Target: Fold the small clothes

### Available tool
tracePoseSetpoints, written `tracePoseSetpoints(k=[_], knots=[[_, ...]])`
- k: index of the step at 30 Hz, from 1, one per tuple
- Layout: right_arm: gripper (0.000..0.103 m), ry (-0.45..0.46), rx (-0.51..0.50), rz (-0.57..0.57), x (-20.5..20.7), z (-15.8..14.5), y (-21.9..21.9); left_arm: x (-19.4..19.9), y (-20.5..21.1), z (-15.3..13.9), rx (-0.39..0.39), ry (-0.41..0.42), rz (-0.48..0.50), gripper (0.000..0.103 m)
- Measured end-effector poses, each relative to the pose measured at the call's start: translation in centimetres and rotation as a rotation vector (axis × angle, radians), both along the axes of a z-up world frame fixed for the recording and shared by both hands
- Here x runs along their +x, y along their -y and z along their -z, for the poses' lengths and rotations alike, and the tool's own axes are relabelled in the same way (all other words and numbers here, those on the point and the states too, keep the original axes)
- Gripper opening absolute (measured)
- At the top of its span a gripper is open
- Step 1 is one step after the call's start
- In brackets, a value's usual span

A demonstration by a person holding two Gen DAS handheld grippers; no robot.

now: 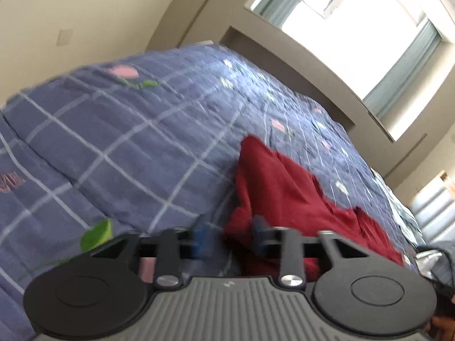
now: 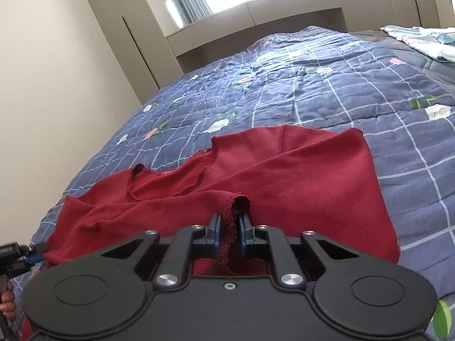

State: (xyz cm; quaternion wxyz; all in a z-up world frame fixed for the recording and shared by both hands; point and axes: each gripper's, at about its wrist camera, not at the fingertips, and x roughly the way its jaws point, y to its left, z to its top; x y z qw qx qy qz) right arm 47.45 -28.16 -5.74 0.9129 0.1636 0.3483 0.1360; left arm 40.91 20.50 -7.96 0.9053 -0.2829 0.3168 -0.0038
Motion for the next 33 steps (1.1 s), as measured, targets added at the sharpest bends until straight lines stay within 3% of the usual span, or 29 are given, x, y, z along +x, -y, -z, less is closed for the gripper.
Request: tracePoseSetpoints(k=[1,2,5,9,10,11,12,14,18,21,23,26,30,33], knots=[[0.014,0.006,-0.006,-0.005,0.0,-0.1,0.0,0.2,0.1,-0.5,0.016,0.014,-0.009,0.072],[0.014,0.01,-0.011,-0.009,-0.1,-0.2,-0.1,0.7,0.2,-0.9,0.03,0.031,-0.011,0.075],[0.014,0.017,-0.021,-0.015,-0.1,-0.2,-0.2,3.6,0.5,-1.5,0.033,0.027,0.016,0.077],[0.014,0.015,-0.009,-0.011,-0.1,-0.1,-0.1,9.5,0.6,-0.4,0.041,-0.064,0.047,0.078],[0.014,0.018,-0.009,-0.012,-0.2,-0.1,0.0,10.4,0.7,0.0,0.036,-0.066,0.05,0.069],[0.013,0.023,-0.011,-0.014,-0.2,-0.2,0.0,11.1,0.6,0.2,0.023,-0.059,0.052,0.037],[0.01,0.031,-0.012,-0.015,-0.3,-0.3,0.0,11.8,0.5,0.3,-0.006,-0.057,0.066,0.02],[0.008,0.069,-0.029,-0.015,-0.6,-0.8,-0.2,12.3,0.7,0.1,-0.041,-0.029,0.08,0.01],[0.008,0.145,-0.11,-0.004,-0.6,-2.0,-0.5,11.8,2.1,-0.9,0.017,0.077,0.122,0.009],[0.008,0.089,-0.093,-0.021,0.2,-1.2,-0.6,12.2,2.6,-0.3,0.065,0.026,0.108,0.015],[0.01,0.071,-0.104,-0.028,0.2,-0.7,-0.7,12.1,2.3,0.1,0.071,-0.02,0.091,0.047],[0.016,0.06,-0.091,-0.014,0.0,-0.3,-0.3,10.1,1.4,-0.1,0.016,0.021,0.079,0.068],[0.019,0.053,-0.068,0.003,-0.3,0.1,0.3,6.4,0.9,-0.4,0.042,0.061,0.109,0.069],[0.019,0.063,-0.093,0.0,-0.5,-0.1,0.1,4.7,0.5,0.2,0.047,0.026,0.113,0.061]])
